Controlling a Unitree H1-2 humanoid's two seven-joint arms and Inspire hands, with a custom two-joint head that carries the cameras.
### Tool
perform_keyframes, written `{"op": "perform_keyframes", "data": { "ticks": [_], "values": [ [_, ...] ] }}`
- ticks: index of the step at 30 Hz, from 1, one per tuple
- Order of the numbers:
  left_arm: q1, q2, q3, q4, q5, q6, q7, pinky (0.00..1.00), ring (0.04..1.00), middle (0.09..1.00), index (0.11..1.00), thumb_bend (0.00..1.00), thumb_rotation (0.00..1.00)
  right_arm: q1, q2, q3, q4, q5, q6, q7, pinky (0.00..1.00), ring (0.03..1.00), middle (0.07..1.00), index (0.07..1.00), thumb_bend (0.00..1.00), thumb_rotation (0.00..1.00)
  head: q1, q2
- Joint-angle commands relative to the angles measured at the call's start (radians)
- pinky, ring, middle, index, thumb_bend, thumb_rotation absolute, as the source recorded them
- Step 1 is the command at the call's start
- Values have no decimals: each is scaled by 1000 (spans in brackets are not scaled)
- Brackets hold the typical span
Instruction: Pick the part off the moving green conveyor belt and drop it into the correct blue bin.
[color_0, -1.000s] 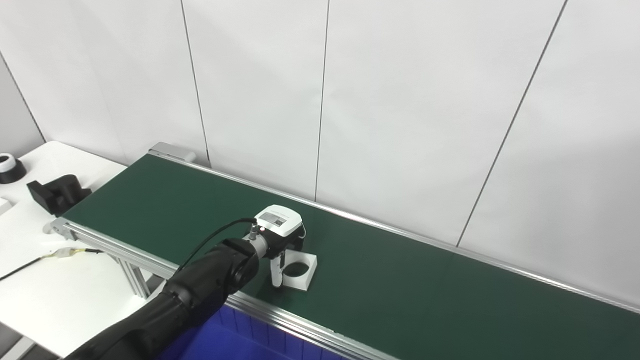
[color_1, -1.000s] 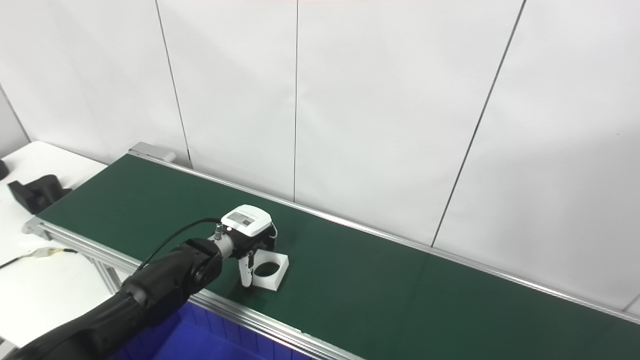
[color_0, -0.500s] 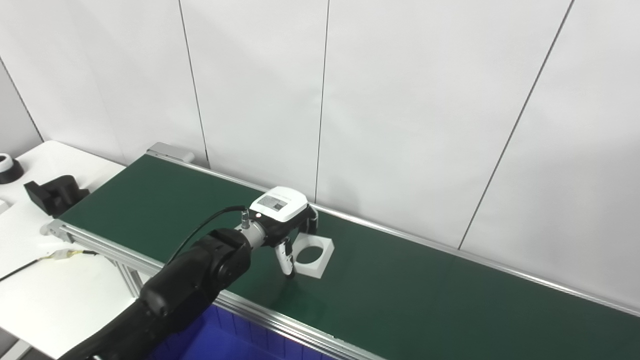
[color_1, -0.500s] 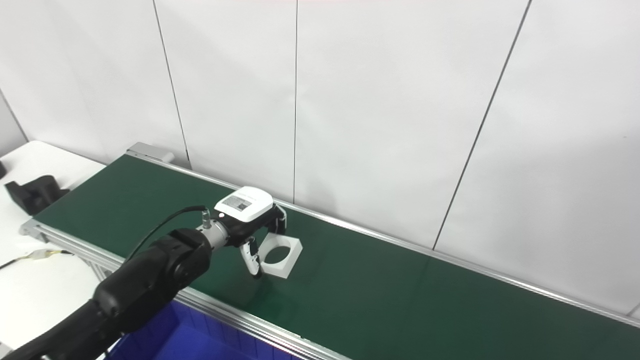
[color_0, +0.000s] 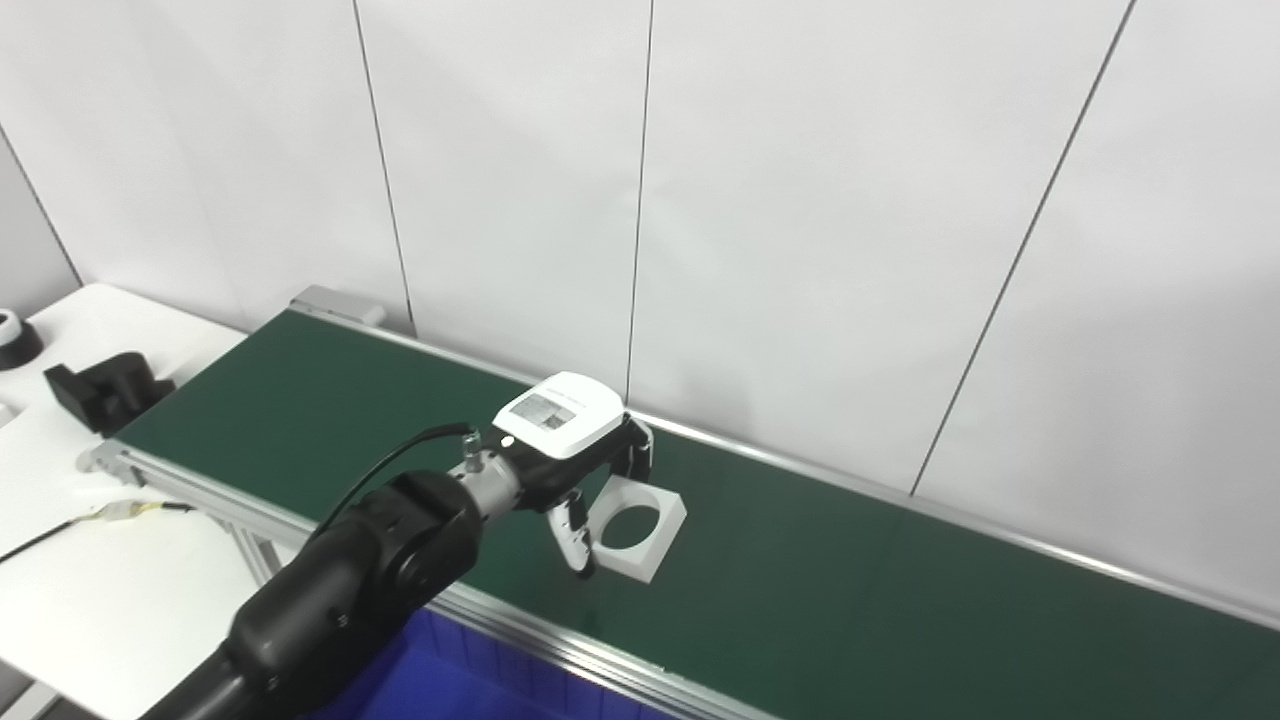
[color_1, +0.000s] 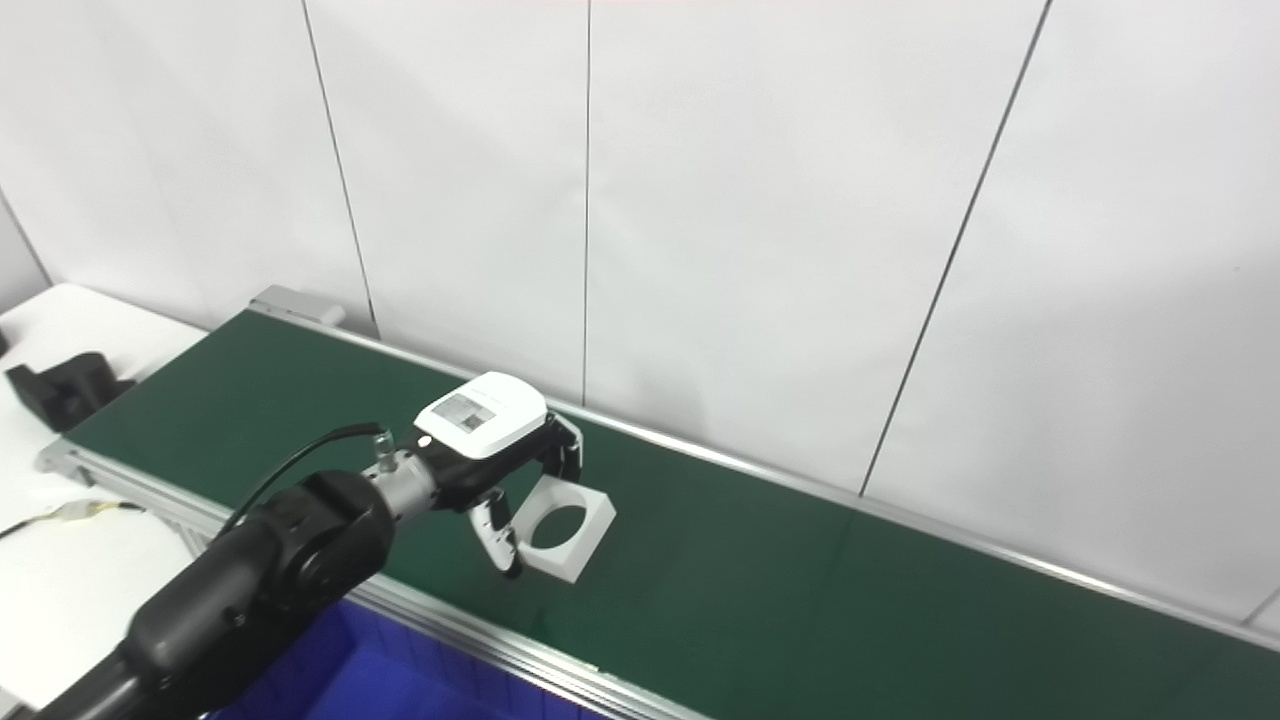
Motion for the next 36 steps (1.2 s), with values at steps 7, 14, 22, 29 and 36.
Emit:
{"op": "perform_keyframes", "data": {
  "ticks": [7, 14, 22, 29, 36],
  "values": [
    [92, 63, 85, -178, 7, -29, -22, 739, 541, 496, 471, 523, 0, -9, 1, -6, -29, -6, -49, -7, 633, 745, 781, 864, 527, 788, 1, 29],
    [221, 82, 133, -290, 6, -67, -37, 727, 523, 483, 489, 524, 0, 3, -4, -11, -65, 10, -31, 4, 652, 752, 782, 872, 486, 748, 8, 90],
    [338, 94, 170, -372, -3, -94, -84, 724, 525, 482, 490, 525, 0, 9, -17, -20, -158, 22, 18, 25, 648, 742, 782, 864, 358, 610, 15, 180],
    [420, 58, 173, -345, 10, -109, -72, 707, 529, 489, 485, 525, 0, -6, -30, -44, -197, 35, 57, 42, 609, 706, 753, 824, 395, 523, 48, 238],
    [425, 23, 162, -319, 26, -101, -103, 705, 555, 503, 471, 524, 0, -24, -57, -73, -221, 53, 84, 61, 580, 685, 737, 809, 491, 601, 119, 324]
  ]
}}
